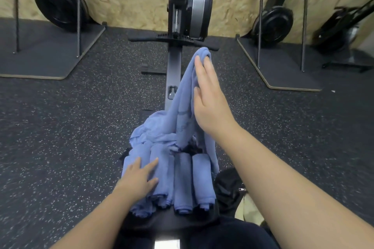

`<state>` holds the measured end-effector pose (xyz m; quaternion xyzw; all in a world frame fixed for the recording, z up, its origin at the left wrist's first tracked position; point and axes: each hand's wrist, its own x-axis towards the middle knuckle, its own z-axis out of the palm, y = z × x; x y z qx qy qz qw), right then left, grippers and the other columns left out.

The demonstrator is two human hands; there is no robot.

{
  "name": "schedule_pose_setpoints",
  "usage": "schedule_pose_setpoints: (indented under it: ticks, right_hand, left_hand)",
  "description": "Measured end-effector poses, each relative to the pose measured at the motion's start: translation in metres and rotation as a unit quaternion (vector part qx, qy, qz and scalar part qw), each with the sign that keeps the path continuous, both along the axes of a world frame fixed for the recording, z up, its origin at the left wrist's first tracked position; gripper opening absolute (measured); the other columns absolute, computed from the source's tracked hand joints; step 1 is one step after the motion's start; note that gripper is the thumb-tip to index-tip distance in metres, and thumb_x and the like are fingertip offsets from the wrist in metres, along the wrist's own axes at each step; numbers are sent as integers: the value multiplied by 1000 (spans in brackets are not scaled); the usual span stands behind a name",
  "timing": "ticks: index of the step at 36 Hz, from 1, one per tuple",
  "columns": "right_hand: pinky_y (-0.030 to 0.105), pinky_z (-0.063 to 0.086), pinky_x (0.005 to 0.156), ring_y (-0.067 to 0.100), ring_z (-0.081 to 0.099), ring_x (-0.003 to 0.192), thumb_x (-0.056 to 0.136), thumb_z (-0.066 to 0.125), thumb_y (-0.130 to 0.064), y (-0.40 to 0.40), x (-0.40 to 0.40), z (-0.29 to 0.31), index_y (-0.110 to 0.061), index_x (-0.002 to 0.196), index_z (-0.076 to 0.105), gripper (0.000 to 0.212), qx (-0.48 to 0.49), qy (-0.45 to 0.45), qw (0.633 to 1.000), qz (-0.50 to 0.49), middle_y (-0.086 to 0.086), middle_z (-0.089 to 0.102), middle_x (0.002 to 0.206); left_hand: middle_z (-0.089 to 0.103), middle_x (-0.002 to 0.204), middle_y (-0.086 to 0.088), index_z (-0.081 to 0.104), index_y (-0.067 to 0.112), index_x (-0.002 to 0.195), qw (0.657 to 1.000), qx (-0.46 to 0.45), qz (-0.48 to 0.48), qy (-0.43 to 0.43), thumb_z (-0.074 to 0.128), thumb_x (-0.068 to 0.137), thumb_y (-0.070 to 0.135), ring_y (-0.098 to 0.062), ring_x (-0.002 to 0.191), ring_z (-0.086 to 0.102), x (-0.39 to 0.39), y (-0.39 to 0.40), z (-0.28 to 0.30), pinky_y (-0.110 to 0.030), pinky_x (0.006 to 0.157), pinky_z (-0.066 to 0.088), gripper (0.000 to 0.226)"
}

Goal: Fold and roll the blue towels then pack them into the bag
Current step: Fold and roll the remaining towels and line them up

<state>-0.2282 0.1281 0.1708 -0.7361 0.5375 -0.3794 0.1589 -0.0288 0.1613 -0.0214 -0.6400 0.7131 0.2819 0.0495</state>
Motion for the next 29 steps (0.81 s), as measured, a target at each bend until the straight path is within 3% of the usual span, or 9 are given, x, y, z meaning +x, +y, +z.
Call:
schedule_pose_setpoints:
  ticks: [3,6,9,12,14,17,20,25,29]
  right_hand:
    - [18,22,99,-25,-4,123,98,29,5,9,-3,12,-19,153,10,63,1,7,1000,-1,-6,0,160]
    - [18,21,100,-20,-4,127,97,30,6,23,-6,22,-17,152,11,64,-4,11,1000,2,-4,1,160]
    - [23,23,100,-15,-4,131,96,31,7,40,-9,30,-16,152,9,65,5,21,1000,3,-3,0,160]
    - [11,18,103,-14,-5,131,95,32,8,56,-14,37,-14,152,11,65,-2,25,1000,4,-1,2,160]
    - [13,18,103,-8,-1,135,96,32,6,65,-18,43,-16,152,11,64,-6,24,1000,-10,-2,3,160]
    - [17,12,108,-7,0,139,97,32,3,80,-24,53,-20,153,12,63,-11,17,999,-30,-4,3,161]
    - [21,12,112,-1,3,142,92,32,8,99,-30,62,-21,153,14,70,-9,-5,999,-41,-8,6,159]
    - [-4,4,98,-18,-2,130,93,30,8,139,-34,69,-24,152,14,69,-14,-34,999,-30,-23,4,146]
    - [-6,7,96,-32,-8,122,93,31,8,168,-29,74,-25,151,17,68,-37,-45,998,-11,-24,2,145]
  left_hand:
    - [9,160,-14,11,41,151,997,-50,-7,53,49,97,43,-26,148,12,-12,3,32,-37,116,24,66]
    - [17,160,-3,27,38,148,973,-164,4,160,54,96,36,-14,146,18,-29,10,81,-33,113,26,59]
    - [30,153,5,39,32,144,923,-279,1,266,61,93,26,-4,142,23,-46,19,133,-19,110,21,56]
    - [39,140,14,43,24,141,880,-354,-33,315,63,92,18,4,134,27,-63,27,178,1,102,14,54]
    - [40,135,17,44,21,140,871,-363,-49,328,64,91,15,10,125,31,-74,32,201,5,97,16,54]
    - [42,133,19,43,24,141,870,-358,-81,330,63,90,14,13,119,34,-92,40,226,3,94,21,55]
    - [47,132,20,44,29,139,868,-353,-87,339,61,90,16,8,121,40,-106,54,245,-12,93,34,53]
    - [52,124,22,49,31,132,858,-357,-52,365,59,90,17,10,111,44,-118,88,267,-17,90,39,45]
    - [60,111,21,54,30,115,846,-357,-10,397,63,89,22,6,105,52,-116,115,282,-27,89,45,29]
